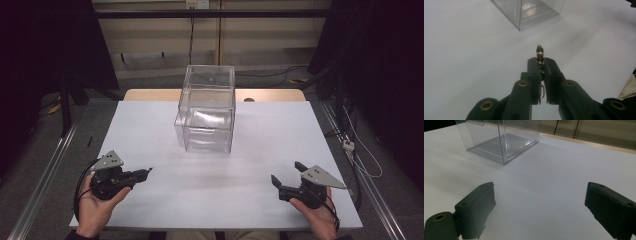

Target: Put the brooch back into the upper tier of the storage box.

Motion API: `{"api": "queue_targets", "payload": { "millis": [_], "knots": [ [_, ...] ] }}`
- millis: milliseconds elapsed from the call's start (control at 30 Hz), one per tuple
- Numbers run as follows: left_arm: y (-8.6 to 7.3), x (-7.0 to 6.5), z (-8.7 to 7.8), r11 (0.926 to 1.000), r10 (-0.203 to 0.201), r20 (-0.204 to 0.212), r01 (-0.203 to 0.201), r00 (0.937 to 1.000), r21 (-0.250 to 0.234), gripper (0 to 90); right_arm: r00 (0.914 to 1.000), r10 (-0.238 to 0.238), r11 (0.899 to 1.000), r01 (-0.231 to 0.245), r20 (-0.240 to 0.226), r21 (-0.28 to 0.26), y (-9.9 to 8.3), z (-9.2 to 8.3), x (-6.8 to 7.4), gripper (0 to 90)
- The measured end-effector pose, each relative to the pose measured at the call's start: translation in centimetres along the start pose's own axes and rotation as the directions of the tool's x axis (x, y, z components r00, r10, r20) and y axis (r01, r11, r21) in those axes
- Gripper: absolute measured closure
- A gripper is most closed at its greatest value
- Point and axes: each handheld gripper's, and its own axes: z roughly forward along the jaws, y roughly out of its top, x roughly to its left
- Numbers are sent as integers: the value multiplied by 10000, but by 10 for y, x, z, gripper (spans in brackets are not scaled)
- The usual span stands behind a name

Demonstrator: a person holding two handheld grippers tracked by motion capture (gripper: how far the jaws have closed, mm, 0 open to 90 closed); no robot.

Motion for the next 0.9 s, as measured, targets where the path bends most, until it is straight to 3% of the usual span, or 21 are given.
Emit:
{"api": "queue_targets", "payload": {
  "millis": [200,900],
  "knots": [
    [5,-5,-2,9997,230,183,-229,9996,-74,841,10000,1,10000,-1,-3,2,0,1,0,88],
    [34,-15,-14,9924,905,217,-884,9957,-852,841,10000,22,10000,-22,-27,0,0,0,0,88]
  ]
}}
